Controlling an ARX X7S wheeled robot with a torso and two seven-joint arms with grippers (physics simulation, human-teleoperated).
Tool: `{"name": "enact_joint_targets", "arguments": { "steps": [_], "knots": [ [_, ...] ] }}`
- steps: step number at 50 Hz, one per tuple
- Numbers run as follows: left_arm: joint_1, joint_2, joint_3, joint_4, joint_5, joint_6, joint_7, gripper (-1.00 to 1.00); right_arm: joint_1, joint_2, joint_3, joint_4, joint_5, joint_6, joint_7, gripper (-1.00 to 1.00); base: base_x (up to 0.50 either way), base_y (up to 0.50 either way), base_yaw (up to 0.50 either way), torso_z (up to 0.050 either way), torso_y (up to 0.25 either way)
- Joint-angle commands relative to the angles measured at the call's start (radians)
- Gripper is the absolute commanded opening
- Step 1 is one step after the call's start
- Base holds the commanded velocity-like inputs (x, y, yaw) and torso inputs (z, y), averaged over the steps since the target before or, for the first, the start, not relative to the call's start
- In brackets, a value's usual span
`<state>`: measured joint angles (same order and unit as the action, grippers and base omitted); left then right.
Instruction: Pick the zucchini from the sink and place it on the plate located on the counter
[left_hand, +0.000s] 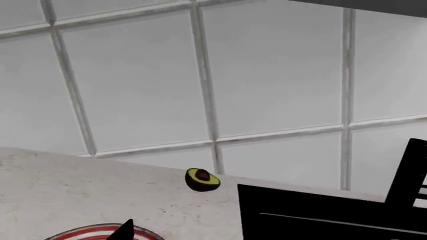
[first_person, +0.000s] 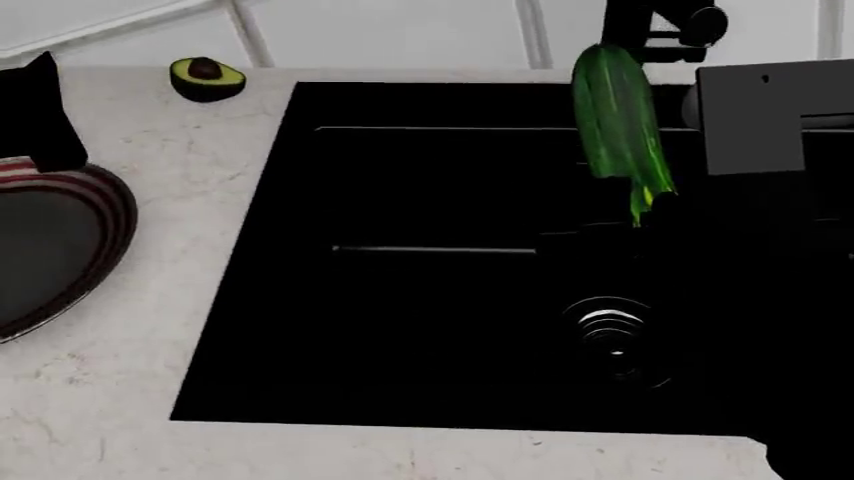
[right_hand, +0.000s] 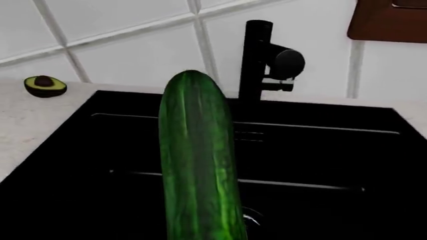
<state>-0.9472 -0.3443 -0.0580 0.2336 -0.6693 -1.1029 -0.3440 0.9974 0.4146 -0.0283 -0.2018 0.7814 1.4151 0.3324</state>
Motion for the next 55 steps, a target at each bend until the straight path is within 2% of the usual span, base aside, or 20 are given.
{"name": "enact_joint_targets", "arguments": {
  "steps": [1,55],
  "knots": [
    [-0.002,-0.003,-0.005,0.007,-0.01,-0.009,-0.008,1.0,0.009,0.003,0.0,-0.005,0.001,-0.005,-0.002,-1.0,0.0,0.5,0.0,0.0,0.0],
    [0.023,-0.028,0.001,0.016,-0.022,0.016,-0.009,1.0,0.02,-0.001,-0.021,0.0,0.04,-0.012,0.031,-1.0,0.0,0.5,0.0,0.0,0.0]
  ]
}}
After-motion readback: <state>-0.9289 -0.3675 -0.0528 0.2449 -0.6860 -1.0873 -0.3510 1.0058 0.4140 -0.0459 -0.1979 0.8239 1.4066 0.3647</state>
